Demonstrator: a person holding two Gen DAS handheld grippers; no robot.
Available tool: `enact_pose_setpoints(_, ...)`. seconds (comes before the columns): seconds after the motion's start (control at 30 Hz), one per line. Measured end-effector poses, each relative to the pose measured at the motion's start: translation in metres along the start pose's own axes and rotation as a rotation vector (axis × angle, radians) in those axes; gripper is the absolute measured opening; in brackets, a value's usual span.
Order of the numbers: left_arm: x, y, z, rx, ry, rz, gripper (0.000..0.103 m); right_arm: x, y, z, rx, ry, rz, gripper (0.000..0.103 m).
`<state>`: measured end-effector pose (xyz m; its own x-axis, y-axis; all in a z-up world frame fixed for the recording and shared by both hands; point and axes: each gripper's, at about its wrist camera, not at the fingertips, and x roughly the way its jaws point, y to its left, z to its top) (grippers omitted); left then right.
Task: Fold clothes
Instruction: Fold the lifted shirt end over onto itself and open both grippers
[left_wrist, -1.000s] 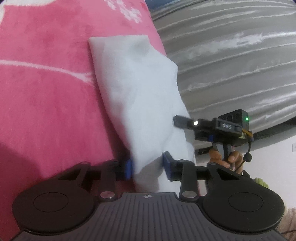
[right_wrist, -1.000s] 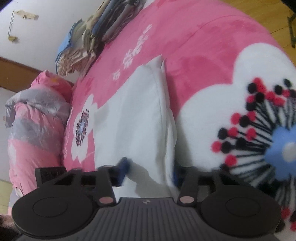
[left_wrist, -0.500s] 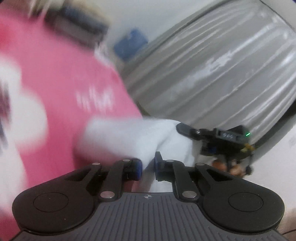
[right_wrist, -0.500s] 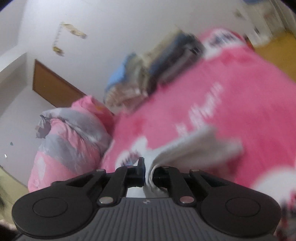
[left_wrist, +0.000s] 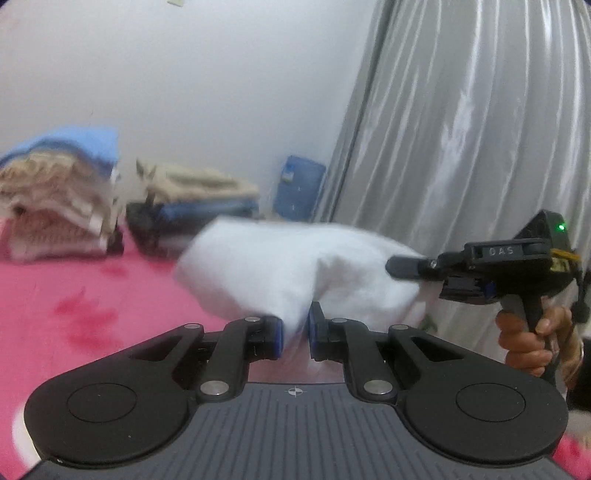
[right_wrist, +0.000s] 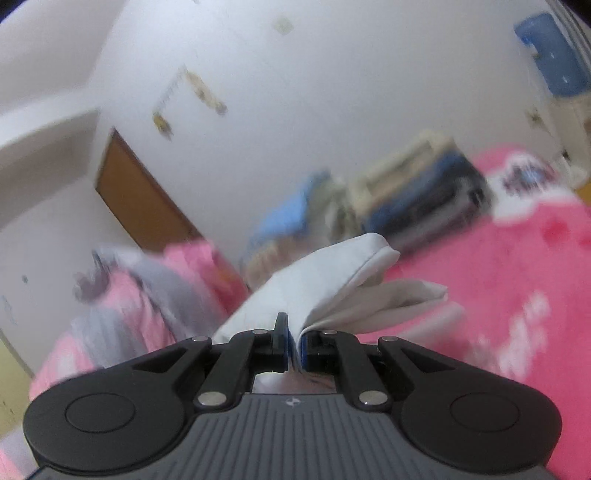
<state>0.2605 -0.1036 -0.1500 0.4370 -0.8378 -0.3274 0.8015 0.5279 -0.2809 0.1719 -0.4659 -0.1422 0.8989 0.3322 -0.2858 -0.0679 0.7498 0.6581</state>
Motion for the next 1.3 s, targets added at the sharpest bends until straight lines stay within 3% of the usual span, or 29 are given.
enact_pose_setpoints(0.17,-0.04,-0.023,-0.071,-0.037,0.141,-0.045,0.011,-0.033,-0.01,-0.093,0.095,0.139,-0.048,0.007)
enact_pose_setpoints(0.27,-0.053,-0.036,-0.088,-0.031,0.189,-0.057,0.011,-0.06,-0.003,-0.129,0.149,0.169,-0.071,0.007)
enact_pose_setpoints(0.47,-0.077,-0.042,-0.093,-0.073,0.233,-0.116,0.011,-0.095,0.023,-0.16,0.179,0.148,-0.075,0.007)
enact_pose_setpoints(0.57,-0.083,-0.046,-0.106,-0.09,0.334,-0.178,0.012,-0.113,0.032,-0.18,0.209,0.159,-0.099,0.007)
enact_pose_setpoints(0.73,-0.087,-0.047,-0.124,-0.068,0.47,-0.174,0.02,-0.124,0.045,-0.213,0.247,0.263,-0.224,0.011)
enact_pose_setpoints(0.87,-0.093,-0.044,-0.113,-0.071,0.54,-0.158,0.03,-0.129,0.055,-0.229,0.237,0.347,-0.343,0.023)
enact_pose_setpoints(1.0,-0.115,-0.038,-0.089,-0.038,0.482,-0.118,0.035,-0.158,0.078,-0.218,0.115,0.274,-0.435,0.038)
enact_pose_setpoints(1.13,-0.119,-0.033,-0.066,-0.071,0.364,-0.125,0.036,-0.182,0.096,-0.203,0.03,0.156,-0.51,0.038)
enact_pose_setpoints(1.2,-0.111,-0.039,-0.059,-0.056,0.318,-0.157,0.036,-0.169,0.108,-0.2,-0.044,0.13,-0.501,0.034)
enact_pose_setpoints(1.3,-0.084,-0.057,-0.064,0.039,0.315,-0.171,0.036,-0.137,0.127,-0.198,-0.173,0.108,-0.467,0.031)
